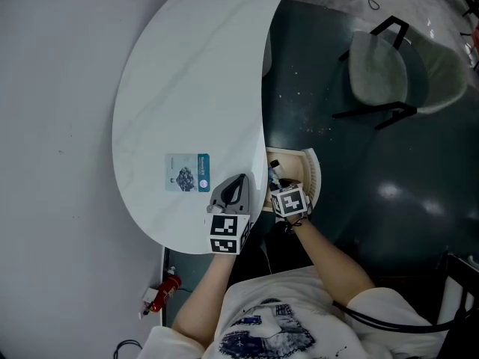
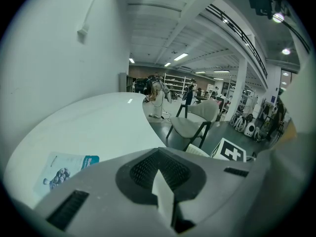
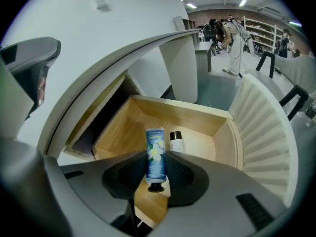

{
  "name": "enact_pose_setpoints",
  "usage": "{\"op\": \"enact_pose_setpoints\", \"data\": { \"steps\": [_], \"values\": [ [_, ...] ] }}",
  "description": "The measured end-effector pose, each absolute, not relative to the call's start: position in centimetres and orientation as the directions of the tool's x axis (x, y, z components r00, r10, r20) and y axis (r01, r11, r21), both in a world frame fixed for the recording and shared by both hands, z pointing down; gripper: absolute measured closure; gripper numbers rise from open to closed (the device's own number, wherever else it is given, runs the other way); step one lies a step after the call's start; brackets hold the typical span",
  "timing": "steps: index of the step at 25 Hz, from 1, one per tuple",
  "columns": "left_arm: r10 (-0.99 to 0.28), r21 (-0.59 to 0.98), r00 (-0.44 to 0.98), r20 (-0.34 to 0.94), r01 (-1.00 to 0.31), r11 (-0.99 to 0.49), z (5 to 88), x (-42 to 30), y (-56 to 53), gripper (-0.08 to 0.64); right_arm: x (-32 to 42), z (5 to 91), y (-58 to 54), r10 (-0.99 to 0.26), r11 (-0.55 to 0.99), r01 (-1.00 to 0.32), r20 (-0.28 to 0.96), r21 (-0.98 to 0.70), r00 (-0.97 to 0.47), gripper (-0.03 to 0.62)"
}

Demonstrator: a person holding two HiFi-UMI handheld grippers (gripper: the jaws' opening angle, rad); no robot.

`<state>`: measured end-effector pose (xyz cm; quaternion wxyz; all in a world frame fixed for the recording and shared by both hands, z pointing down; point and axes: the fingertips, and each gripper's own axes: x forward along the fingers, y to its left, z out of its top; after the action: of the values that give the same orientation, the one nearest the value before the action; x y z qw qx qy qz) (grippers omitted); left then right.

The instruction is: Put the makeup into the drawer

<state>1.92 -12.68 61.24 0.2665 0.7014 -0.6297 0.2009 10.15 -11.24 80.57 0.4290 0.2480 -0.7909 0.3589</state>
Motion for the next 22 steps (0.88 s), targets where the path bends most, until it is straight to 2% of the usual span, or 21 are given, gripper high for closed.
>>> {"op": "enact_pose_setpoints", "data": {
  "steps": [9,22],
  "values": [
    [-0.766,0.124,0.117,0.632,-0.991,-0.048,61.9,1.6,-11.8,0.526,10.3,82.1,-10.7,-0.036,0.627,-0.706,0.893,-0.329,-0.448,0.463],
    [-0.763,0.124,0.121,0.635,-0.991,-0.054,61.9,1.9,-12.2,0.526,9.8,83.0,-11.3,-0.009,0.581,-0.726,0.890,-0.366,-0.456,0.463]
  ]
}}
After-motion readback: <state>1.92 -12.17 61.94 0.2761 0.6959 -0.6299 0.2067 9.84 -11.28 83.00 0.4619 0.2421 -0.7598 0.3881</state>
